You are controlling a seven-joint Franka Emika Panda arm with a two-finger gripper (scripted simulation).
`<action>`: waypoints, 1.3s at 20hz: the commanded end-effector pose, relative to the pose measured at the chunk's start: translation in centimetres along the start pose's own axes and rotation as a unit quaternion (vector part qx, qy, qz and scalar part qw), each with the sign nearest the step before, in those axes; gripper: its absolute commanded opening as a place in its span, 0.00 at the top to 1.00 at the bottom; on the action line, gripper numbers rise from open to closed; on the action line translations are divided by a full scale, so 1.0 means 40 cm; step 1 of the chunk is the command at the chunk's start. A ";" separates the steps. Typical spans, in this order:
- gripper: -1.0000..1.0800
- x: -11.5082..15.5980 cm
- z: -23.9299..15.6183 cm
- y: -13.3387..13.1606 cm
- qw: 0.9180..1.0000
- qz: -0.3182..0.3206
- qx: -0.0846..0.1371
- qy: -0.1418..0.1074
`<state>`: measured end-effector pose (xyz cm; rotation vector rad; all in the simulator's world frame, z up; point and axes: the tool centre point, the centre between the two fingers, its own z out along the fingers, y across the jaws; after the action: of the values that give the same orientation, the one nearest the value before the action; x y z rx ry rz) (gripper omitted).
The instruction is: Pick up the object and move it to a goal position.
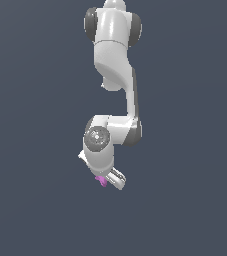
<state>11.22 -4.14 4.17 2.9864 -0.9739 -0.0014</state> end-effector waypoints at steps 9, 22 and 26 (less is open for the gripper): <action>1.00 -0.096 -0.093 -0.072 1.000 0.000 0.000 0.000; 1.00 -0.321 -0.315 -0.247 1.000 0.000 0.000 0.000; 1.00 -0.368 -0.363 -0.286 1.000 -0.001 0.000 0.001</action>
<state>6.34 13.01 18.02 2.9888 -0.9701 0.0016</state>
